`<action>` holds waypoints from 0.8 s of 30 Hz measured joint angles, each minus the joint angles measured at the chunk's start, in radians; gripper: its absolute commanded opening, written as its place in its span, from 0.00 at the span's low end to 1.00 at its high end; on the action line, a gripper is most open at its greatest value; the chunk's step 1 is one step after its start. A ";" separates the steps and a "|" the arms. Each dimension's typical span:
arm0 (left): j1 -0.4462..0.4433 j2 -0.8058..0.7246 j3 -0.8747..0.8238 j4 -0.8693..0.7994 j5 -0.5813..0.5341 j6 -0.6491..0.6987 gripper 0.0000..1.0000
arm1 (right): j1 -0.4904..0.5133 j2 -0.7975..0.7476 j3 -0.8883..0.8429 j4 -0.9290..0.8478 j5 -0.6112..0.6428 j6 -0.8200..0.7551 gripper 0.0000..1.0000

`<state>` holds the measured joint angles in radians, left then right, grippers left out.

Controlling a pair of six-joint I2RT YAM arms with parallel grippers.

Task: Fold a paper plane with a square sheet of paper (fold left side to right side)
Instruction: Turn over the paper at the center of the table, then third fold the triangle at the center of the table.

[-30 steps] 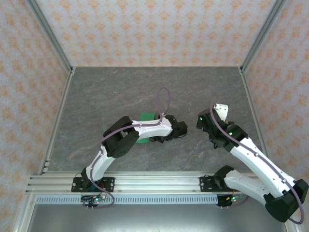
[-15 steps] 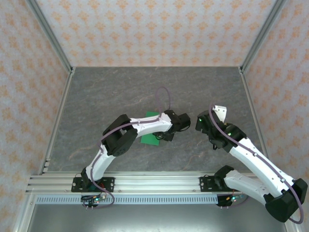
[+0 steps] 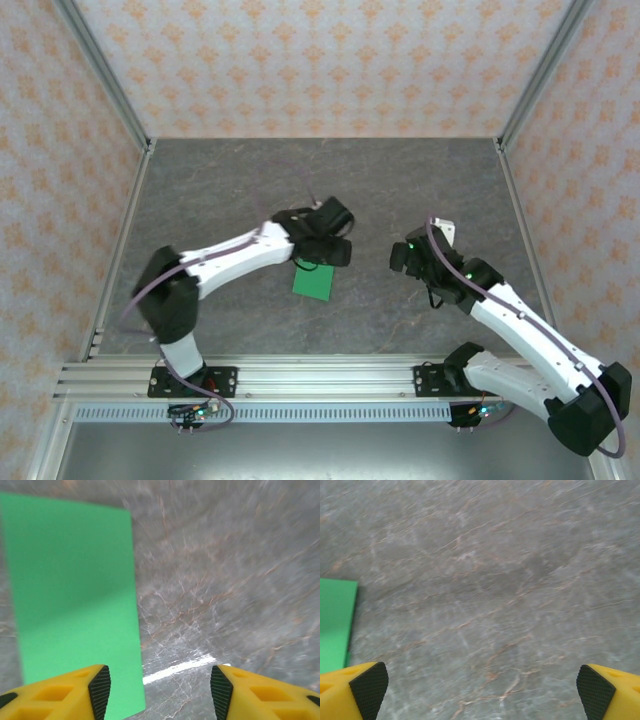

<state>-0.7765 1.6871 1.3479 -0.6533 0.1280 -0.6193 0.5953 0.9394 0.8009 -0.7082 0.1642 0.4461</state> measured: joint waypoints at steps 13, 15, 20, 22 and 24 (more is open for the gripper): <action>0.289 -0.057 -0.318 0.224 0.245 -0.008 0.63 | 0.091 0.158 -0.002 0.193 -0.243 -0.010 1.00; 0.295 -0.027 -0.318 0.253 0.270 -0.008 0.62 | 0.113 0.175 -0.002 0.202 -0.245 -0.010 1.00; 0.302 0.054 -0.317 0.305 0.333 -0.009 0.53 | 0.151 0.212 -0.002 0.224 -0.254 -0.012 1.00; 0.302 0.076 -0.317 0.323 0.354 -0.010 0.49 | 0.157 0.219 -0.002 0.230 -0.260 -0.014 1.00; 0.301 0.080 -0.317 0.333 0.366 -0.012 0.45 | 0.158 0.220 -0.002 0.232 -0.263 -0.019 1.00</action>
<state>-0.4751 1.7676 1.0313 -0.3199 0.4942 -0.6315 0.7528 1.1595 0.7990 -0.4759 -0.0990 0.4271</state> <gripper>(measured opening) 0.487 0.998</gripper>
